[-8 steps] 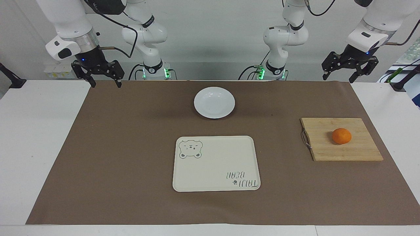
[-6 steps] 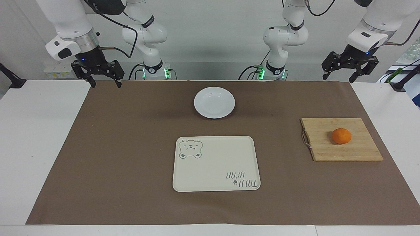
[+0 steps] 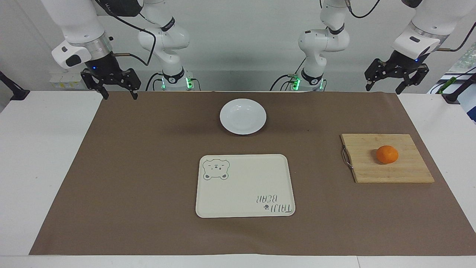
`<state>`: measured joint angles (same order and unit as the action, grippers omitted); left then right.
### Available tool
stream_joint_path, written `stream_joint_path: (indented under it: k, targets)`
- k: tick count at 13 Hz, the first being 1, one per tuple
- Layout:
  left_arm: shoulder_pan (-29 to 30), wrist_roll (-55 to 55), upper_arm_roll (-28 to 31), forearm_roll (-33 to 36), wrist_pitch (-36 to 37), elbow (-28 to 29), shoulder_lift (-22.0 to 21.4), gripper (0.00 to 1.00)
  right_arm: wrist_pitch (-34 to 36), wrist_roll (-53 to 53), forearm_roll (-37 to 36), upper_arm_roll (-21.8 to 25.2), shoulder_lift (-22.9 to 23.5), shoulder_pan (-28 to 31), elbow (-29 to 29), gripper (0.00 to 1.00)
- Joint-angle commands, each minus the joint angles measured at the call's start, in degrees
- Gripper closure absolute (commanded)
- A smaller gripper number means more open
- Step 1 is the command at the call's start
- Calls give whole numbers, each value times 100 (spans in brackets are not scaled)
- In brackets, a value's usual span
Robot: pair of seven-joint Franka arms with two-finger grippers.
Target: Place orange and plate with both arms
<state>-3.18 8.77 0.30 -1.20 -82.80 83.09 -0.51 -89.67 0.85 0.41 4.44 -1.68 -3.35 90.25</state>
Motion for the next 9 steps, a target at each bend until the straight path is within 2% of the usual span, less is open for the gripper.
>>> stream_joint_path:
  k: [1, 9]
  targets:
    - [37, -16, -13, 5, 10, -30, -28, 0, -7, 109, -41, -48, -25, 54, 27, 0]
    - [28, -24, -13, -3, 80, -30, -28, 0, -7, 109, -41, -48, -25, 54, 27, 0]
